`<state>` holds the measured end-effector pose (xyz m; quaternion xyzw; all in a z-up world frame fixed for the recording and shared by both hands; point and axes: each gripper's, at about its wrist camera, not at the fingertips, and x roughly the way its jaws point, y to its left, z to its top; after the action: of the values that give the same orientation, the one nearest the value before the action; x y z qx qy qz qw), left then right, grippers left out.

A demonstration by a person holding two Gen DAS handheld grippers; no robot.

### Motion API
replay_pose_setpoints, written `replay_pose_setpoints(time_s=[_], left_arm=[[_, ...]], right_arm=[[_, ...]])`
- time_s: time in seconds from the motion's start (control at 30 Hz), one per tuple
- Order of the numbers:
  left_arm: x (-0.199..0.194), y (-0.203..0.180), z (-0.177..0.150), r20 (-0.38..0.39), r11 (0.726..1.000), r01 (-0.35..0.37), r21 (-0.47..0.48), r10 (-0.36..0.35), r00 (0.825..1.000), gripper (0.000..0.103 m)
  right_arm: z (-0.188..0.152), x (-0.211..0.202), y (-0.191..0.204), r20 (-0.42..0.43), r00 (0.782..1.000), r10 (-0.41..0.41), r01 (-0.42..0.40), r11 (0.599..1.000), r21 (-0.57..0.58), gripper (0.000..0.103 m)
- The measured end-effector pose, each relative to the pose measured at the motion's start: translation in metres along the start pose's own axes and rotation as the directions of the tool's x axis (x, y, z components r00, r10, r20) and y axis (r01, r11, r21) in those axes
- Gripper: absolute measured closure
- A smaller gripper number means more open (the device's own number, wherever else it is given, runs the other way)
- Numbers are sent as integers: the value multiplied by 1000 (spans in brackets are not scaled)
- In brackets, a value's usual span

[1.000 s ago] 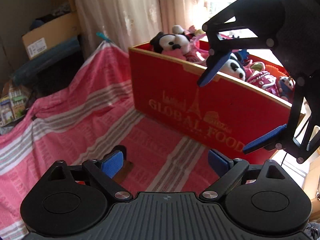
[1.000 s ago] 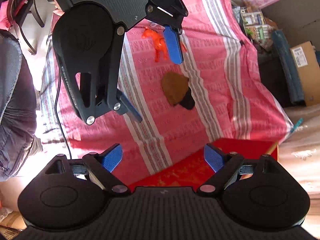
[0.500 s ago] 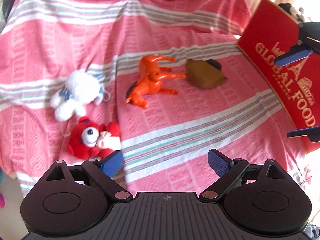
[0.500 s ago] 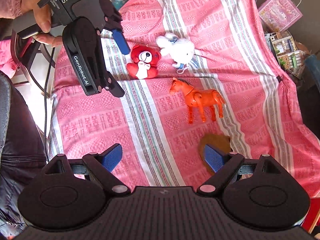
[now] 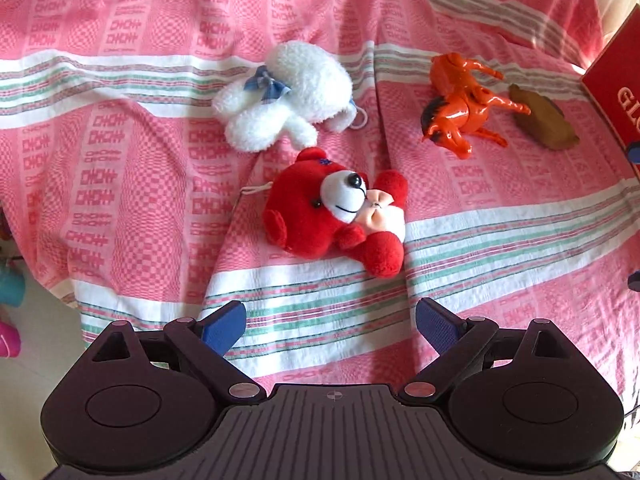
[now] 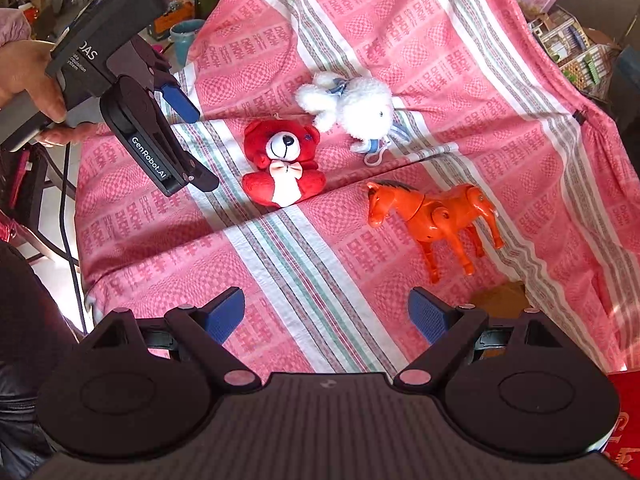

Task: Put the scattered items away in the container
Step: 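Withdraw the left gripper from the box back over the cloth, then move the left gripper to the orange toy horse's leg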

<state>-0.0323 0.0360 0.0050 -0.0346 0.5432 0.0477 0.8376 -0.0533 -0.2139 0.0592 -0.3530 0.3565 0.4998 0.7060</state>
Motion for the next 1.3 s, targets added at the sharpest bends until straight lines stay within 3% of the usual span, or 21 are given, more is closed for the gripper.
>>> replay_pose_setpoints(time_s=[0.27, 0.53, 0.7, 0.8, 0.9, 1.07, 1.3], left_arm=[[10, -13, 20, 31, 997, 60, 50, -62, 998, 6], [19, -46, 59, 70, 996, 92, 17, -93, 993, 6], [33, -63, 78, 75, 997, 74, -27, -72, 995, 6], [42, -71, 88, 54, 994, 88, -68, -85, 995, 13], [46, -81, 98, 47, 980, 161, -121, -156, 987, 19], [64, -105, 123, 24, 942, 228, -248, -229, 973, 18], [98, -131, 152, 22, 846, 201, -494, -219, 975, 17]], right_arm=[[5, 22, -3, -21, 998, -52, 55, 991, 126, 13], [5, 29, -47, -34, 995, -88, 94, 966, 242, 13], [2, 43, -79, -52, 994, -97, 108, 946, 305, 22], [-3, 48, -97, -53, 992, -113, 124, 942, 310, 27], [-10, 52, -115, -51, 990, -135, 144, 937, 320, 33], [-28, 61, -150, -93, 980, -178, 200, 907, 371, 33], [-68, 64, -174, -130, 976, -176, 216, 875, 433, 32]])
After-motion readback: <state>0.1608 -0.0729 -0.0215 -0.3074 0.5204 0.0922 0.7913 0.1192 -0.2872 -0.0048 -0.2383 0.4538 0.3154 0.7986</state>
